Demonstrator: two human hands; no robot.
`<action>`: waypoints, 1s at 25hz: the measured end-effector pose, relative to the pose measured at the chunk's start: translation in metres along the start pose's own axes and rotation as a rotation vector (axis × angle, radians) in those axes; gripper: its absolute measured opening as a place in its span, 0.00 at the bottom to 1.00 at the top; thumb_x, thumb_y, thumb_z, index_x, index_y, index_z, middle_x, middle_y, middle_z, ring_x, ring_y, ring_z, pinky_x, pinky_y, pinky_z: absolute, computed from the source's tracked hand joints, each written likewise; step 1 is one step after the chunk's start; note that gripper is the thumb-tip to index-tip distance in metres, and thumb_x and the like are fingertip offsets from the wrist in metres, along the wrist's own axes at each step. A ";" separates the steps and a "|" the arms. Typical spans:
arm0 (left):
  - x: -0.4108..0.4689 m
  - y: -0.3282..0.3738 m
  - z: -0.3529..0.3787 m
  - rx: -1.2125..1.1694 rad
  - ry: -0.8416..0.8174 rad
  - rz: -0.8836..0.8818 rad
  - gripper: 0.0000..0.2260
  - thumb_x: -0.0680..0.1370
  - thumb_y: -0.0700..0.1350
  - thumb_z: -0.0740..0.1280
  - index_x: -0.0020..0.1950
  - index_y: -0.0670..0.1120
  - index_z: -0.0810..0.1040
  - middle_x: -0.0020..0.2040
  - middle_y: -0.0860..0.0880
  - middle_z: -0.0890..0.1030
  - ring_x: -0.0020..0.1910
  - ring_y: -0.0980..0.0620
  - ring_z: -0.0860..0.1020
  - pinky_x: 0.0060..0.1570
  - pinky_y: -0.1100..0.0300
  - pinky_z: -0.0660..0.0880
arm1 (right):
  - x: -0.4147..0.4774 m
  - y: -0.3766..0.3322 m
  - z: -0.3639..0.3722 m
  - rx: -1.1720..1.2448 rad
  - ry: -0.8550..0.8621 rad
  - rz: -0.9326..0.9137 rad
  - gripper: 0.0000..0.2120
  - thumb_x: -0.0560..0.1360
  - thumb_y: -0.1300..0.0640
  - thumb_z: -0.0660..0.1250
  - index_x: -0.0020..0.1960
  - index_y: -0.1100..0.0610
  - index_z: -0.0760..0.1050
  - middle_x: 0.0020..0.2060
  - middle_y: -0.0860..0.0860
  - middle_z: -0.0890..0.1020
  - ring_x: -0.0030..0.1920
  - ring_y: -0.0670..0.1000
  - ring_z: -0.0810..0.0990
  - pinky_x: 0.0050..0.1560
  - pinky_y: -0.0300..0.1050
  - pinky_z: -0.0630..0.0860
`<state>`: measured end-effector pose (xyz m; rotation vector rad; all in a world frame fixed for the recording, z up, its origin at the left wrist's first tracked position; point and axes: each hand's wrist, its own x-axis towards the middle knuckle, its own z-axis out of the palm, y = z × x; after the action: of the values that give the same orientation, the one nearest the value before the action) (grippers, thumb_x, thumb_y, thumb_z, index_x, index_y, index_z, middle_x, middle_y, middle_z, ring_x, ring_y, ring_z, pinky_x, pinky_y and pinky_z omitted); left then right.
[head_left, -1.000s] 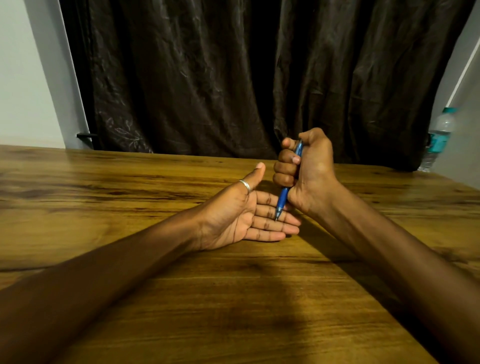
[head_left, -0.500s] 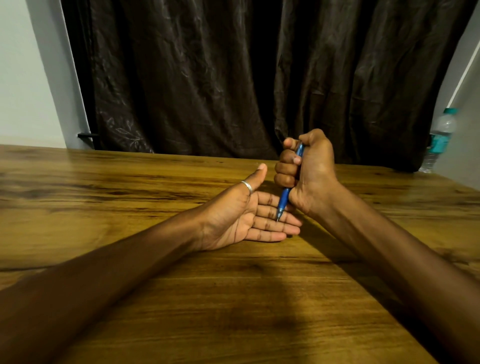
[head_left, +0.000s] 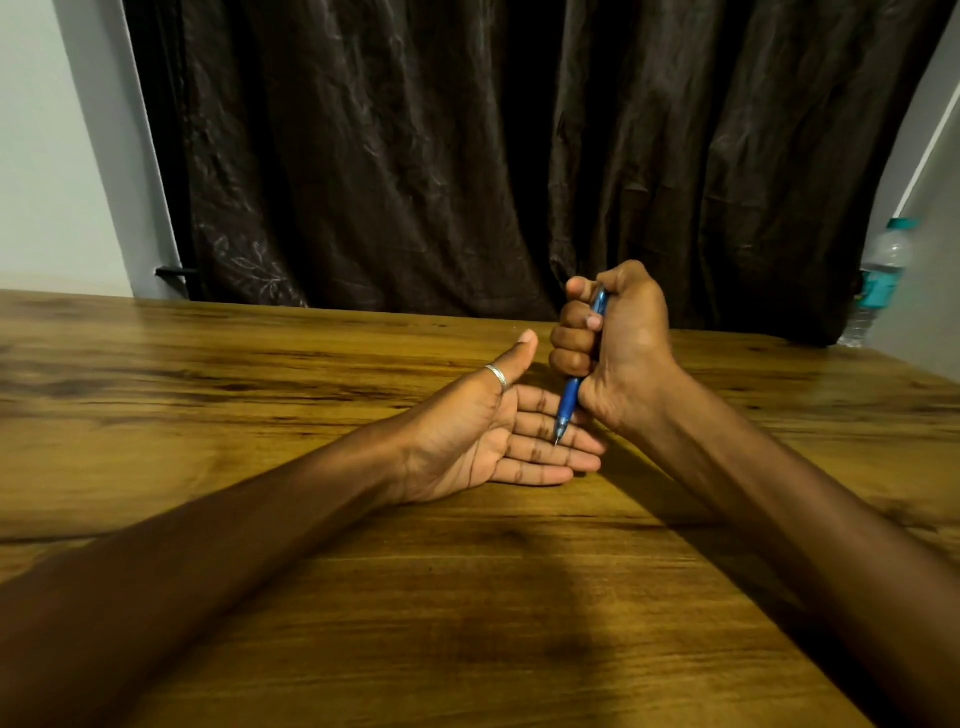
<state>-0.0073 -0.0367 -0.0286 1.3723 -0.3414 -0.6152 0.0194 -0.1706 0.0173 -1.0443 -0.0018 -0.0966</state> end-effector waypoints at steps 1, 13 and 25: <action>0.000 0.000 0.000 -0.001 0.000 0.000 0.38 0.79 0.69 0.50 0.67 0.37 0.75 0.60 0.35 0.83 0.62 0.41 0.82 0.63 0.49 0.77 | 0.000 0.000 0.000 0.000 0.003 0.001 0.14 0.78 0.50 0.53 0.40 0.55 0.71 0.22 0.45 0.62 0.20 0.45 0.57 0.19 0.36 0.53; 0.000 -0.001 0.001 0.009 0.003 -0.001 0.37 0.79 0.68 0.50 0.65 0.37 0.76 0.60 0.36 0.84 0.61 0.42 0.83 0.62 0.50 0.78 | -0.003 -0.001 0.001 -0.016 0.026 0.004 0.14 0.79 0.50 0.53 0.42 0.55 0.72 0.22 0.46 0.63 0.21 0.45 0.57 0.20 0.37 0.53; 0.000 -0.001 0.001 0.043 -0.034 0.013 0.25 0.83 0.58 0.55 0.65 0.39 0.77 0.61 0.36 0.83 0.61 0.42 0.83 0.63 0.51 0.78 | -0.002 -0.002 0.000 -0.015 0.024 0.014 0.13 0.79 0.51 0.53 0.44 0.56 0.72 0.22 0.46 0.63 0.20 0.44 0.57 0.19 0.36 0.53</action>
<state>-0.0085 -0.0375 -0.0297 1.4013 -0.3928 -0.6235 0.0174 -0.1714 0.0194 -1.0582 0.0284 -0.0965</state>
